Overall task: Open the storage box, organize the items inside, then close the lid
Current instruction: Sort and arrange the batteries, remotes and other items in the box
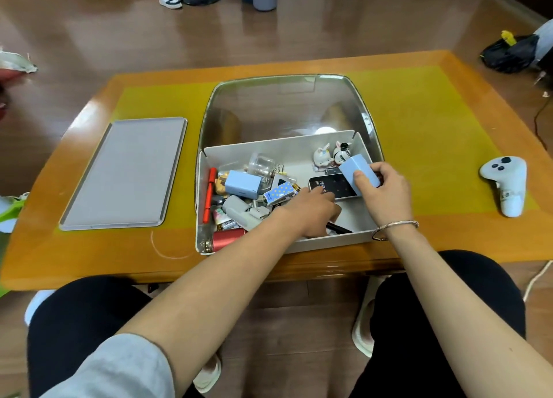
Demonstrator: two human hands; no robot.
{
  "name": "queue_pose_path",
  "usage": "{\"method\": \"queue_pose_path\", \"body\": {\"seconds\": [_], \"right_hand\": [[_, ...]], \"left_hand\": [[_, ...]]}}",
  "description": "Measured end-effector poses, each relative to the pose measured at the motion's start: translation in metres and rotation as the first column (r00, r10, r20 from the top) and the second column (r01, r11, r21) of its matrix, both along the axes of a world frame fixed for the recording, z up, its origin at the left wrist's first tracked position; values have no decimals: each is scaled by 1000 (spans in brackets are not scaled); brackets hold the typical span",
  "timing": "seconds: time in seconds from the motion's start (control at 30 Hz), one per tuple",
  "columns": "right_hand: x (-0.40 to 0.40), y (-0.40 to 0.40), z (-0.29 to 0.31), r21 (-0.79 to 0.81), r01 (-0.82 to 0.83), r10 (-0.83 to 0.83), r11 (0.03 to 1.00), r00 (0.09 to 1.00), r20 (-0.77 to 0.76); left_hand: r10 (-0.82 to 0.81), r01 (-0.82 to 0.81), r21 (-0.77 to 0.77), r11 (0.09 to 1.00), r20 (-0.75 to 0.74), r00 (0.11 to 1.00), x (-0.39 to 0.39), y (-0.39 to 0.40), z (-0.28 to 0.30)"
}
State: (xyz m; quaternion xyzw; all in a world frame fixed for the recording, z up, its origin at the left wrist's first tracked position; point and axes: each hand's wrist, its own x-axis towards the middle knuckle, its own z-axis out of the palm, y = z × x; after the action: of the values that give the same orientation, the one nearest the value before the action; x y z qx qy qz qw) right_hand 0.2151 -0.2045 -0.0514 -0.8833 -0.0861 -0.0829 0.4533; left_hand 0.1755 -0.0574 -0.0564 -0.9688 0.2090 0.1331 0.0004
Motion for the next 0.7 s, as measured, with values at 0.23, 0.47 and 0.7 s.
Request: {"method": "queue_pose_path", "body": {"seconds": [0.23, 0.47, 0.7], "right_hand": [[-1, -1, -1, -5, 15, -15, 1000, 1000, 19], [-2, -1, 0, 1, 6, -6, 1000, 1000, 4], [-3, -1, 1, -1, 6, -6, 1000, 1000, -14]], "left_hand": [[2, -5, 22, 1000, 111, 994, -8, -4, 2], [68, -55, -106, 993, 118, 991, -31, 37, 24], [142, -139, 43, 989, -78, 987, -32, 68, 35]]}}
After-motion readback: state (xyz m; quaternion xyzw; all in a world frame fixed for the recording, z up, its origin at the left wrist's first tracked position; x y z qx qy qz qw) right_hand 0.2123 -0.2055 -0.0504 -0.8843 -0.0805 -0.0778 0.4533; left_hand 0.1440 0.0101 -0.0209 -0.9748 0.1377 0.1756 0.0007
